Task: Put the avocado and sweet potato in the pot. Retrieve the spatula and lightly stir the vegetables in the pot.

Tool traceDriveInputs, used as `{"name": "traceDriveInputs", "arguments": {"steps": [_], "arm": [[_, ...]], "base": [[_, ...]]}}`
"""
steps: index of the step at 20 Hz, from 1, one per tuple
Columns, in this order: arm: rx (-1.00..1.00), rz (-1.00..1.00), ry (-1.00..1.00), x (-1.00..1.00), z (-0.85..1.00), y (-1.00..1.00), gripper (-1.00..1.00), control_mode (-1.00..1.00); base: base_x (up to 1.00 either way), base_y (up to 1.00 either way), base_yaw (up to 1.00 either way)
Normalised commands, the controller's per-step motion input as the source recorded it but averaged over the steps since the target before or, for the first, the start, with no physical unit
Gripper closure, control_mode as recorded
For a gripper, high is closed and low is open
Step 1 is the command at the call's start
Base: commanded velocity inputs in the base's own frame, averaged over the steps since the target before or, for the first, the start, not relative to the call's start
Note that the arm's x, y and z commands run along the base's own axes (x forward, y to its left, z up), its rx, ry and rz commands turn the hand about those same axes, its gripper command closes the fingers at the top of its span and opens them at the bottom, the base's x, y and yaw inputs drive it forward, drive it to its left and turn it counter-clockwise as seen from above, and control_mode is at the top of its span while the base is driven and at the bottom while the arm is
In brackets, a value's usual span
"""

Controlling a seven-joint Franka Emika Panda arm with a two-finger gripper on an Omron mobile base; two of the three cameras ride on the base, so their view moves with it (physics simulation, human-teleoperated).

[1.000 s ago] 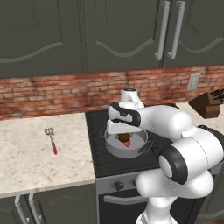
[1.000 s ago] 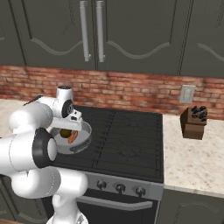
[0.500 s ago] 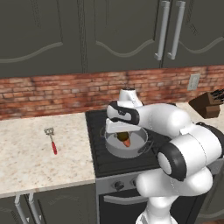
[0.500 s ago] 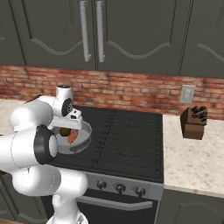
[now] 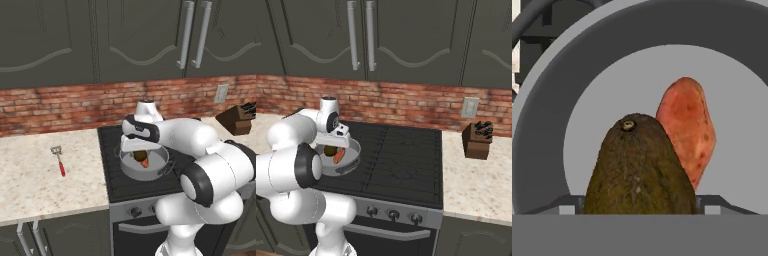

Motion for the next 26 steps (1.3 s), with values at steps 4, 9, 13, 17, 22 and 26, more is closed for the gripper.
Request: {"name": "traceDriveInputs", "arguments": {"steps": [4, 9, 13, 17, 22, 26], "arm": [[0.00, 0.00, 0.00, 0.00, 0.25, 0.00, -1.00, -1.00], [0.00, 0.01, 0.00, -0.03, 0.30, 0.00, -1.00, -1.00], [0.00, 0.06, 0.00, -0.27, 0.56, 0.17, -1.00, -1.00], [0.00, 0.14, -0.01, -0.18, 0.28, 0.85, -1.00, -1.00], [-0.03, 0.19, -0.01, -0.10, 0.15, 0.98, -1.00, -1.00], [-0.06, 0.14, 0.00, 0.00, 0.00, 0.96, -1.00, -1.00]], "base": [[0.00, 0.00, 0.00], [0.00, 0.00, 0.00], [0.00, 0.00, 0.00], [0.00, 0.00, 0.00], [0.00, 0.00, 0.00], [0.00, 0.00, 0.00]]}}
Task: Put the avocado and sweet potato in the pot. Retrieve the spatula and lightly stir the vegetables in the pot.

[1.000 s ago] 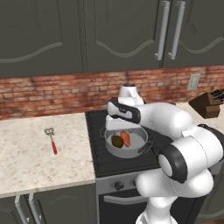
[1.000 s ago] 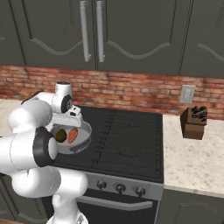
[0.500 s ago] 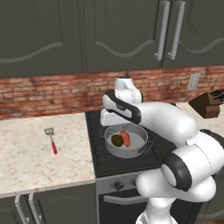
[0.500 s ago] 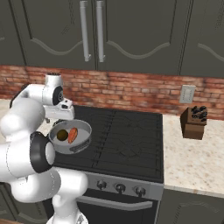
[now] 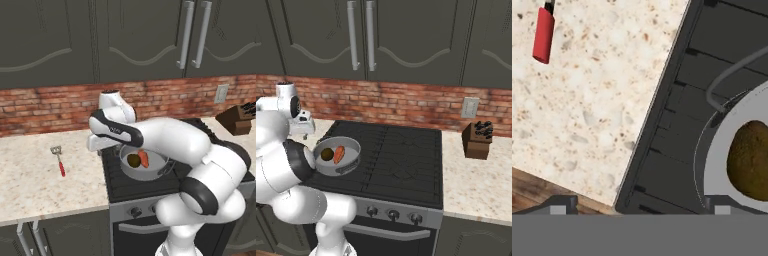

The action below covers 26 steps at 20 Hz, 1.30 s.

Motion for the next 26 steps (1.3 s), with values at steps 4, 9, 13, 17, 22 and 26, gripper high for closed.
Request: {"name": "traceDriveInputs", "arguments": {"steps": [4, 9, 13, 17, 22, 26], "arm": [[-0.01, 0.09, 0.00, -0.03, 0.00, 0.84, -1.00, -1.00], [0.00, 0.06, 0.00, 0.00, -0.14, 0.66, -1.00, -1.00], [0.00, 0.01, 0.00, 0.02, -0.40, 0.64, -1.00, -1.00], [0.00, 0.00, 0.00, 0.18, -0.55, 0.44, -1.00, -1.00], [0.00, -0.03, 0.00, 0.26, -0.21, 0.42, -1.00, -1.00], [0.00, -0.06, 0.03, 0.41, -0.12, 0.16, -1.00, -1.00]], "base": [[0.00, 0.00, 0.00], [0.00, 0.00, 0.00], [0.00, 0.00, 0.00], [0.00, 0.00, 0.00], [0.00, 0.00, 0.00], [0.00, 0.00, 0.00]]}}
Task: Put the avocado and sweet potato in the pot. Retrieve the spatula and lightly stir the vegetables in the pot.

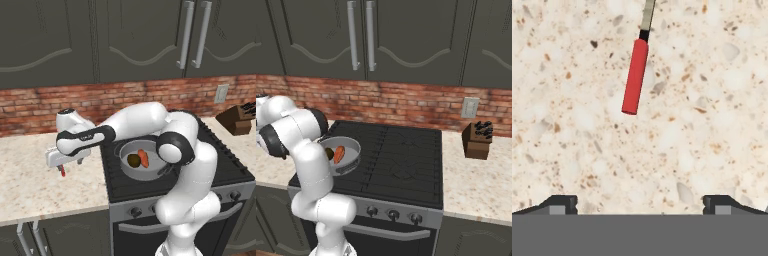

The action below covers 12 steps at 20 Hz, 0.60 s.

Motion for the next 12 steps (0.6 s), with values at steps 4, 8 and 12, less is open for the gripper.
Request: {"name": "traceDriveInputs", "arguments": {"steps": [4, 8, 12], "arm": [[0.00, -0.05, 0.00, 0.56, -0.16, 0.01, -1.00, -1.00], [0.00, -0.01, 0.00, 0.27, -0.08, 0.00, -1.00, -1.00], [0.00, 0.00, 0.00, 0.00, -0.06, 0.00, -1.00, -1.00]], "base": [[0.00, 0.00, 0.00], [0.00, 0.00, 0.00], [0.00, 0.00, 0.00]]}}
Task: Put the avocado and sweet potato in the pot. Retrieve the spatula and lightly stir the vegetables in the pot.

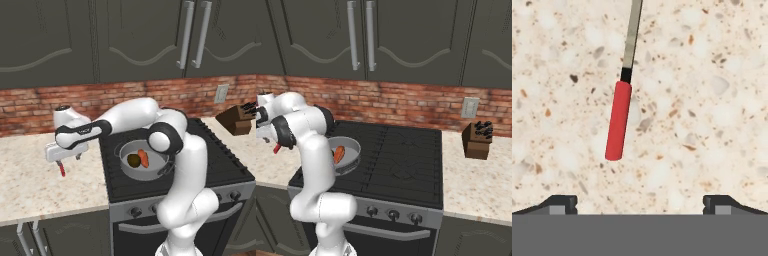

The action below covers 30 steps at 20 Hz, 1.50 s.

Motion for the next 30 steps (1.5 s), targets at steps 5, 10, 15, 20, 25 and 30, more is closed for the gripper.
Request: {"name": "traceDriveInputs", "arguments": {"steps": [5, 10, 15, 20, 25, 30], "arm": [[0.00, 0.00, 0.00, 0.00, -0.27, 0.00, -1.00, -1.00], [0.00, 0.00, 0.00, 0.00, -0.46, 0.00, -1.00, -1.00], [0.00, 0.00, 0.03, 0.05, -0.03, 0.12, -1.00, -1.00], [0.00, -0.03, 0.00, 0.24, -0.03, 0.30, -1.00, -1.00], [0.00, -0.02, 0.00, 0.23, -0.01, 0.26, -1.00, -1.00], [0.00, 0.00, 0.00, 0.00, -0.08, 0.05, -1.00, -1.00]], "base": [[0.00, 0.00, 0.00], [0.00, 0.00, 0.00], [0.00, 0.00, 0.00], [0.00, 0.00, 0.00], [0.00, 0.00, 0.00], [0.00, 0.00, 0.00]]}}
